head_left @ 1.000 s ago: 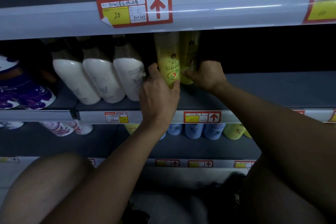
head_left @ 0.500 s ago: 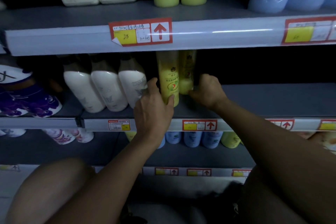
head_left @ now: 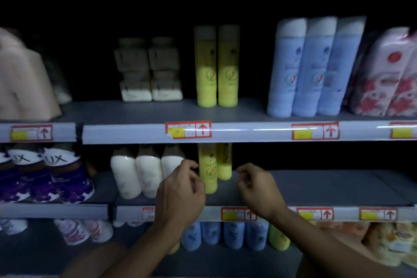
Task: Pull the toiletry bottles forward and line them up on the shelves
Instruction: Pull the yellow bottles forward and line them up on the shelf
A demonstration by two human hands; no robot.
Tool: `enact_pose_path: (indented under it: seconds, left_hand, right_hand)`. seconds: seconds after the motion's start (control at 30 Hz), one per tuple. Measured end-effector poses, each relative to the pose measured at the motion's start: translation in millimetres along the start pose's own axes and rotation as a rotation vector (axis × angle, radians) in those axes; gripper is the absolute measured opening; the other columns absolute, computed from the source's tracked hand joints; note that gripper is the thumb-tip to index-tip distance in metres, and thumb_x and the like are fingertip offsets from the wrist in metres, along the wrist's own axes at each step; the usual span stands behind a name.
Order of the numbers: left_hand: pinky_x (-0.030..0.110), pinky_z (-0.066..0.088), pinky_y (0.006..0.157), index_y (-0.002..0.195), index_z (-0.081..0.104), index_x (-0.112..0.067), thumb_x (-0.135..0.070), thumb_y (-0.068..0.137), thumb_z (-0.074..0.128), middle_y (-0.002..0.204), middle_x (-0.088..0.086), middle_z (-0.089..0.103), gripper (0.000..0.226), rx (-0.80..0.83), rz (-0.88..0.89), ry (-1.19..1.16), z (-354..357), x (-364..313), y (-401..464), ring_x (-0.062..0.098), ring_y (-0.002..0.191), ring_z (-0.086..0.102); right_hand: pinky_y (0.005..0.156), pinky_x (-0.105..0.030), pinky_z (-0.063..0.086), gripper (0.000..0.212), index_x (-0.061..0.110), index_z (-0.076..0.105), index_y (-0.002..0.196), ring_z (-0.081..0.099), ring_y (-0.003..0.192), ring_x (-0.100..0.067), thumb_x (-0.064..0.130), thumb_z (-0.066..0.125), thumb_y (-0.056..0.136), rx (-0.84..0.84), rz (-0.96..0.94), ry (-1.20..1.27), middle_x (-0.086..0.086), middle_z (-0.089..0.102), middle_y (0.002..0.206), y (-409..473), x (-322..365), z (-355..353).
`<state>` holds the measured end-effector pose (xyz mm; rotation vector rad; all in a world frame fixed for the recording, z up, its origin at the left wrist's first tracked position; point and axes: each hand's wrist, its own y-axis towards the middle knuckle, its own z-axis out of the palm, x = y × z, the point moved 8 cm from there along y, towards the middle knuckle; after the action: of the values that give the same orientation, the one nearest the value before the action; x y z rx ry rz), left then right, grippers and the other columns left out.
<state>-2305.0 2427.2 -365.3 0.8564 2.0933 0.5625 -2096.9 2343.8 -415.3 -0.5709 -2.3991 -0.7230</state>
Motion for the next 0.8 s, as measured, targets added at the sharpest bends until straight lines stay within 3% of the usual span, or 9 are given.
enact_pose_path:
  seconds: [0.17, 0.27, 0.4, 0.63, 0.8]
  left_hand:
    - [0.035, 0.055, 0.068, 0.107, 0.056, -0.03, -0.016, 0.083, 0.068, 0.078, -0.015, 0.062, 0.03, -0.063, 0.037, -0.064, -36, -27, 16, 0.009, 0.072, 0.063]
    - [0.038, 0.056, 0.07, 0.105, 0.055, -0.032, -0.019, 0.085, 0.066, 0.08, -0.014, 0.061, 0.026, -0.102, 0.028, -0.128, -55, -45, 28, 0.009, 0.074, 0.062]
    - [0.04, 0.056, 0.074, 0.105, 0.057, -0.029, -0.018, 0.085, 0.068, 0.085, -0.012, 0.06, 0.025, -0.178, 0.062, -0.167, -79, -68, 42, 0.013, 0.078, 0.062]
    - [0.03, 0.046, 0.074, 0.111, 0.057, -0.024, -0.022, 0.091, 0.066, 0.094, -0.009, 0.058, 0.022, -0.176, 0.076, -0.161, -98, -90, 76, 0.014, 0.085, 0.06]
    - [0.037, 0.055, 0.08, 0.117, 0.057, -0.021, -0.022, 0.093, 0.066, 0.103, -0.004, 0.056, 0.026, -0.136, 0.09, -0.146, -86, -86, 107, 0.017, 0.093, 0.06]
  right_hand:
    - [0.075, -0.026, 0.056, 0.018, 0.027, 0.066, 0.104, 0.064, 0.086, -0.001, 0.023, 0.061, 0.087, -0.087, -0.174, 0.077, 0.015, 0.065, 0.094, -14, 60, -42]
    - [0.075, -0.023, 0.054, 0.018, 0.028, 0.065, 0.106, 0.063, 0.086, 0.0, 0.023, 0.063, 0.088, -0.171, -0.266, 0.093, 0.018, 0.064, 0.093, -17, 99, -73]
    - [0.076, -0.03, 0.056, 0.02, 0.026, 0.065, 0.108, 0.063, 0.086, -0.004, 0.028, 0.059, 0.089, -0.252, -0.335, 0.099, 0.014, 0.063, 0.095, -14, 135, -104]
    - [0.081, -0.032, 0.057, 0.023, 0.021, 0.064, 0.112, 0.063, 0.09, -0.007, 0.02, 0.062, 0.089, -0.336, -0.303, 0.092, 0.007, 0.064, 0.1, 12, 150, -129]
    - [0.086, -0.025, 0.049, 0.033, 0.016, 0.062, 0.124, 0.062, 0.102, -0.014, 0.022, 0.063, 0.091, -0.351, -0.236, 0.041, 0.0, 0.063, 0.117, 43, 144, -132]
